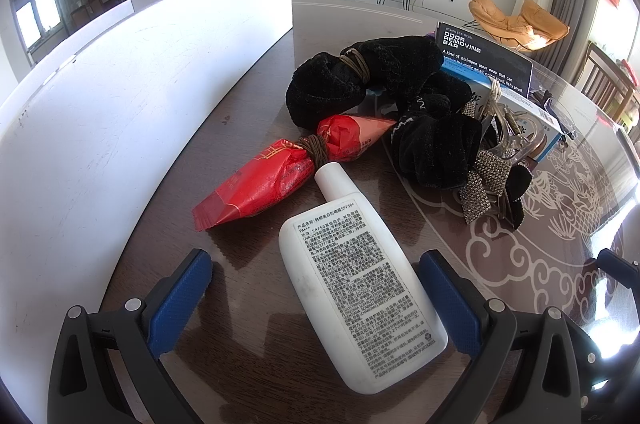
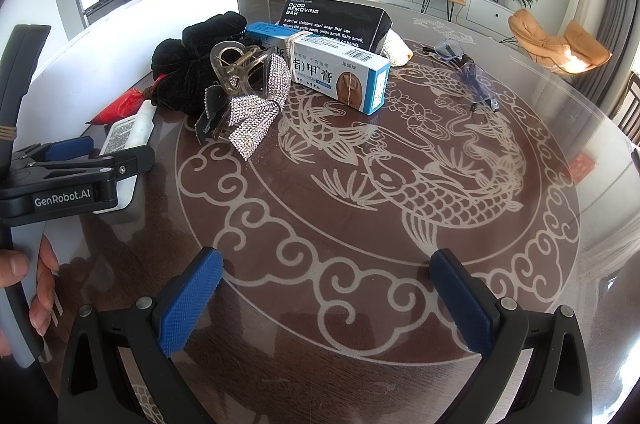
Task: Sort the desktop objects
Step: 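Align the open left gripper around the white lotion bottle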
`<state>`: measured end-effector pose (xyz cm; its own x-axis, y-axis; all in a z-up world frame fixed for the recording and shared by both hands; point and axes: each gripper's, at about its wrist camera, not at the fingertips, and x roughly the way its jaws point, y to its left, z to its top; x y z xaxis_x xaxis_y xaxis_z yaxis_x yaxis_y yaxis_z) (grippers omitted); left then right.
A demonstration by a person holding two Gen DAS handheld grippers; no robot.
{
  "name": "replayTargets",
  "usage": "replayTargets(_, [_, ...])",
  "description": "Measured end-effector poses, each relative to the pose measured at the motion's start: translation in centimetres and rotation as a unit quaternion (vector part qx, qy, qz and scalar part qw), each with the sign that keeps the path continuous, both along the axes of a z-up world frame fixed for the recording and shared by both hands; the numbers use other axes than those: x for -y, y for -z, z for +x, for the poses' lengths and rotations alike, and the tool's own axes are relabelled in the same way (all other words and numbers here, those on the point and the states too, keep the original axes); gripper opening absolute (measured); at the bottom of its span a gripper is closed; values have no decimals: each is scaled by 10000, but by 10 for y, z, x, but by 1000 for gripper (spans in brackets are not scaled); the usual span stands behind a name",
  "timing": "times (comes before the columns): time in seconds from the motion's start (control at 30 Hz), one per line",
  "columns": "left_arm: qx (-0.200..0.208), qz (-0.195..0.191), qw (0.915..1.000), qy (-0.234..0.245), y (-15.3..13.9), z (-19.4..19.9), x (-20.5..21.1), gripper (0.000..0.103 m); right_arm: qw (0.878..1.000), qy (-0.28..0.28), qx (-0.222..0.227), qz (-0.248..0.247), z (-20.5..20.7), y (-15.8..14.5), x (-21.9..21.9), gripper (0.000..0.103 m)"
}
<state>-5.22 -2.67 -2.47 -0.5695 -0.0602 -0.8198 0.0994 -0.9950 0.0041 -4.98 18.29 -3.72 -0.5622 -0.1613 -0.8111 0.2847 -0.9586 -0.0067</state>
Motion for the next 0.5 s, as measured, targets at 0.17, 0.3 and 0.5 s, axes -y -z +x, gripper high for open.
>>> replayTargets(0.17, [-1,-8,10000,-2,0,-1,0,103,10000,0,0,0,0,0,0,103])
replayTargets(0.3, [-3,-6,10000,-1,-2,-1,0,103,10000,0,0,0,0,0,0,103])
replayTargets(0.5, [-4,-2,10000,2,-1,-1,0,103,10000,0,0,0,0,0,0,103])
